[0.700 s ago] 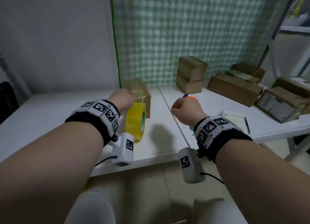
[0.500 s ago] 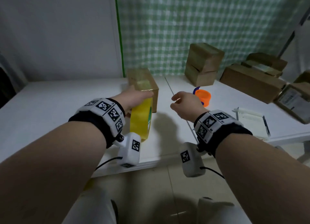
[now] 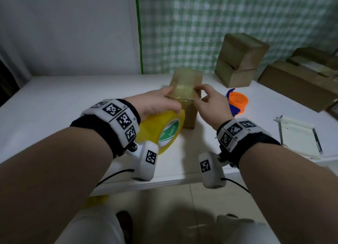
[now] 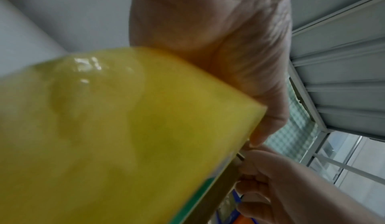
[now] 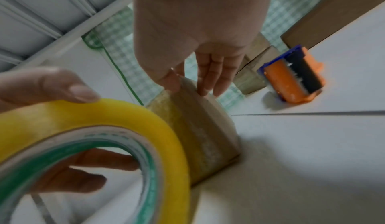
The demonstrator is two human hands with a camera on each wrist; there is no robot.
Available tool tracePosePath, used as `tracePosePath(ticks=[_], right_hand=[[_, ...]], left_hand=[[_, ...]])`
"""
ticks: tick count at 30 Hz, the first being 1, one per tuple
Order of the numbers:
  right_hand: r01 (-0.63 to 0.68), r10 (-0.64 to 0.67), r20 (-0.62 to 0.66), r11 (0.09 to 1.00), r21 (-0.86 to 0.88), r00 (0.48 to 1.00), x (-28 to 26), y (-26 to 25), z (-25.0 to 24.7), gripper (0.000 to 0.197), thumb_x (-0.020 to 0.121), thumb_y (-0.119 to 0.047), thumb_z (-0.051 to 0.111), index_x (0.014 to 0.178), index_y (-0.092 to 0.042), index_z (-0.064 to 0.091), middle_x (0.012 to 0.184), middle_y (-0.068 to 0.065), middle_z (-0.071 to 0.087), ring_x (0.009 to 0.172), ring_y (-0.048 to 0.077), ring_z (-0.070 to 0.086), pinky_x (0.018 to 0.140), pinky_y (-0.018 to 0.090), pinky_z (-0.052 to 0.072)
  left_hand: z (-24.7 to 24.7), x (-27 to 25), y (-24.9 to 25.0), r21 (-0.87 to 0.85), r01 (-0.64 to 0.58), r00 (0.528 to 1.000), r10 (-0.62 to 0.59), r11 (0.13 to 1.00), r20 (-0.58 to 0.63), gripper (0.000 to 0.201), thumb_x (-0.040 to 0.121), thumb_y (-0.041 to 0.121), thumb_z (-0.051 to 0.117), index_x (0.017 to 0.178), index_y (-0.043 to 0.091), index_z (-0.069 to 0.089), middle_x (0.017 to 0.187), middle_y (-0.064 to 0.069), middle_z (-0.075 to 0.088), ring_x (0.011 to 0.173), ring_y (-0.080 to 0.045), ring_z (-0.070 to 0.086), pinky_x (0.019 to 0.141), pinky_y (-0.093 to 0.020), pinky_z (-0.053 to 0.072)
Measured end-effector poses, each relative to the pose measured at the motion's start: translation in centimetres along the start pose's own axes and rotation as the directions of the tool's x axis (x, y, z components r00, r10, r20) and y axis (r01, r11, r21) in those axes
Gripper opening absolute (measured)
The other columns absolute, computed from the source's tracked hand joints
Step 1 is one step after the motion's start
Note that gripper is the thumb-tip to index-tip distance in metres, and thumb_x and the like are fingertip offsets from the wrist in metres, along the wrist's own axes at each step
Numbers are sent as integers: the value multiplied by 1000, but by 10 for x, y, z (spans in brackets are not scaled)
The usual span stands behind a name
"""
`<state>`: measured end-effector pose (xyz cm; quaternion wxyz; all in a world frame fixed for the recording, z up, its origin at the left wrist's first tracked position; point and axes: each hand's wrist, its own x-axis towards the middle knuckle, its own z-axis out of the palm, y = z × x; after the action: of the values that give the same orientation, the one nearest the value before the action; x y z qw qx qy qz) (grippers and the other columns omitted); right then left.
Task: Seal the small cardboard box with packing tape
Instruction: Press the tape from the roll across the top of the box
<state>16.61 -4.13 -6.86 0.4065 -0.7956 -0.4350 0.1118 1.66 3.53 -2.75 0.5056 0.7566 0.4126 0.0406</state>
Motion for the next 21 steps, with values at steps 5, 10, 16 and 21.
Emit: tracePosePath(ticks=[5, 10, 16, 21], right_hand=[[31, -30, -22, 999, 39, 999, -20, 2, -8, 46, 76, -29, 47, 120, -22, 61, 81, 3, 57, 80, 23, 56, 80, 38, 50], [54, -56, -94, 998, -27, 994, -28, -3, -13, 29, 83, -25, 52, 107, -20, 67, 83, 6, 65, 90, 28, 62, 80, 39, 52], [250, -293, -93, 914, -321, 952, -19, -11, -13, 33, 92, -28, 49, 120, -20, 66, 122, 6, 61, 120, 26, 50, 93, 35, 44], [347, -262, 257, 855, -387, 930, -10, -14, -4, 44, 100, -29, 34, 142, -19, 43, 153, 4, 38, 138, 27, 36, 112, 41, 30]], left_hand=[[1, -14, 4, 142, -53, 998, 56, 988, -17, 93, 57, 30, 66, 144, 35, 34, 122, -3, 60, 105, -24, 60, 94, -41, 52], [2, -24, 7, 227, -76, 997, 76, 971, 11, 93, 55, 33, 62, 143, 40, 33, 134, 0, 53, 115, -22, 55, 100, -42, 48], [4, -28, 7, 280, -57, 998, 65, 958, -19, 83, 68, 34, 64, 144, 39, 31, 126, -1, 56, 107, -23, 57, 93, -38, 50], [6, -27, 7, 329, -37, 994, 69, 944, -85, 67, 81, 33, 66, 141, 31, 37, 114, 1, 46, 98, -20, 48, 81, -30, 44]])
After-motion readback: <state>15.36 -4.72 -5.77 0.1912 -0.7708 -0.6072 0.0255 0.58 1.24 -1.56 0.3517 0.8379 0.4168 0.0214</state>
